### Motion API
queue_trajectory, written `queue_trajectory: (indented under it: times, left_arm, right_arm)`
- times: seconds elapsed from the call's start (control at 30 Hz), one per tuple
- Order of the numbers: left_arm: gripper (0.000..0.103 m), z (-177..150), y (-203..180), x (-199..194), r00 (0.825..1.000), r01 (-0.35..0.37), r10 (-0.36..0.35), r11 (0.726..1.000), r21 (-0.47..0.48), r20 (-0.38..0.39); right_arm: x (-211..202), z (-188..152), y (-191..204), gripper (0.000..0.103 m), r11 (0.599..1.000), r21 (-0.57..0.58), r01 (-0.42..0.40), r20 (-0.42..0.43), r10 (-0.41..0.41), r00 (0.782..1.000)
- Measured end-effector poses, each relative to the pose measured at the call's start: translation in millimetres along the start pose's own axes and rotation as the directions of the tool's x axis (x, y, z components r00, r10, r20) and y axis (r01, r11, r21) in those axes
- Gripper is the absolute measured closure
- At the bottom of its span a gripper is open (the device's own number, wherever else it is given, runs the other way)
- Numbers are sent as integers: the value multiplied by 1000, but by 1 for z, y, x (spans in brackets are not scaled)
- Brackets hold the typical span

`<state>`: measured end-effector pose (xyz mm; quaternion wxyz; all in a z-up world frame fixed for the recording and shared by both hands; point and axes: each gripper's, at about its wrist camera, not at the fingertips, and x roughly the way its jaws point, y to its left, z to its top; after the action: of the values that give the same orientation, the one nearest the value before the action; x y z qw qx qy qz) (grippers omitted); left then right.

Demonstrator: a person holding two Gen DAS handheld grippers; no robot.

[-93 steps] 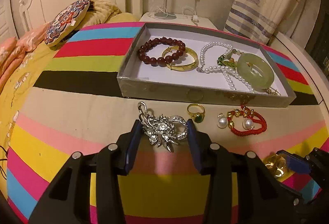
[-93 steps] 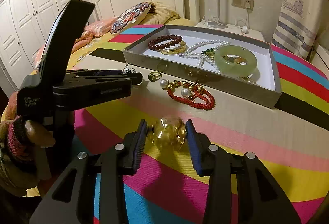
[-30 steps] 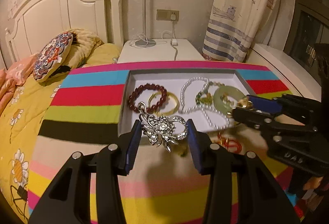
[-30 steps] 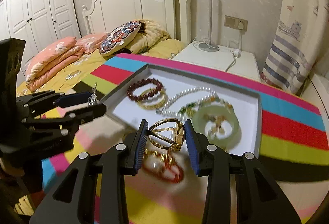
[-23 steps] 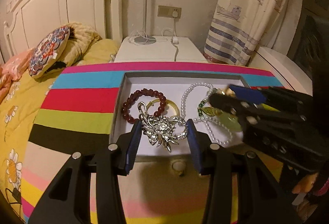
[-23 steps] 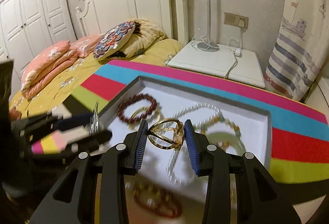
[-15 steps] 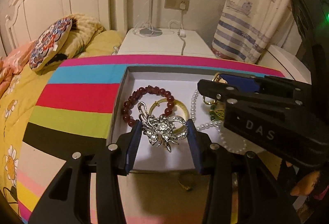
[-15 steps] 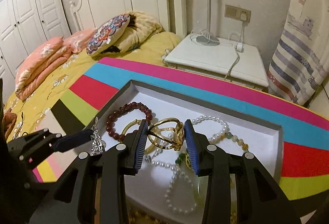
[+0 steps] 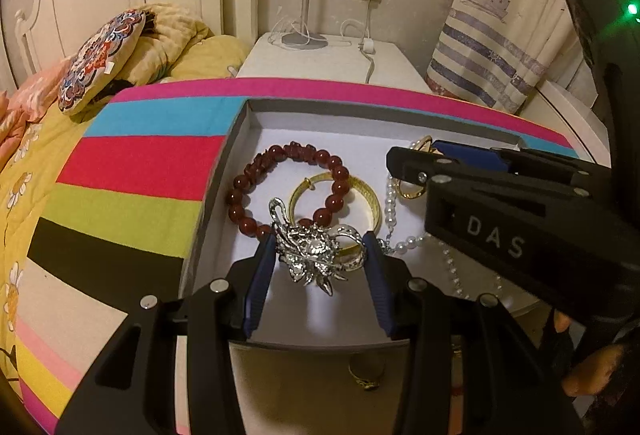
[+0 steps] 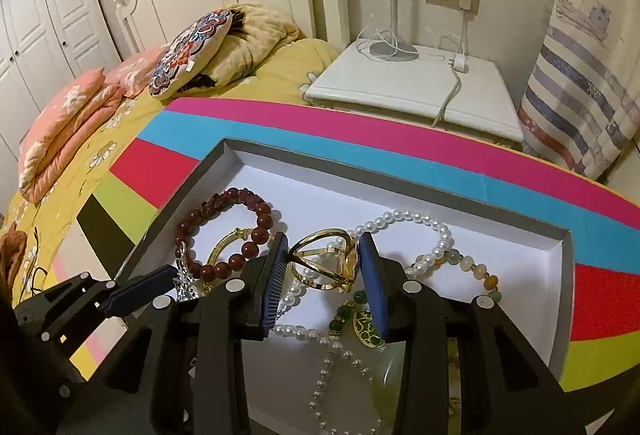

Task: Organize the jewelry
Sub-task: 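Carry the silver brooch and gold hoops into the gray box and open both tools, then withdraw both tools from the box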

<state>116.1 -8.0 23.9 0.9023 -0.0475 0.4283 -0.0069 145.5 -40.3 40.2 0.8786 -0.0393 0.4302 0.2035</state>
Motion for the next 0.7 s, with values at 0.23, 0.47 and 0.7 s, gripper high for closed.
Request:
queue_trajectory:
  times: [0.23, 0.47, 0.7]
  left_arm:
    - [54, -2, 2, 0, 1000, -21, 21, 1000, -14, -4]
    - [26, -1, 6, -12, 998, -45, 47, 998, -44, 30]
    - [9, -5, 8, -36, 994, -48, 55, 996, -70, 89]
  right_arm:
    - [7, -3, -1, 56, 1000, 18, 2, -6, -2, 1000]
    - [-11, -4, -10, 31, 999, 40, -2, 54, 0, 999]
    - [-37, -6, -27, 24, 996, 88, -22, 116, 12, 993]
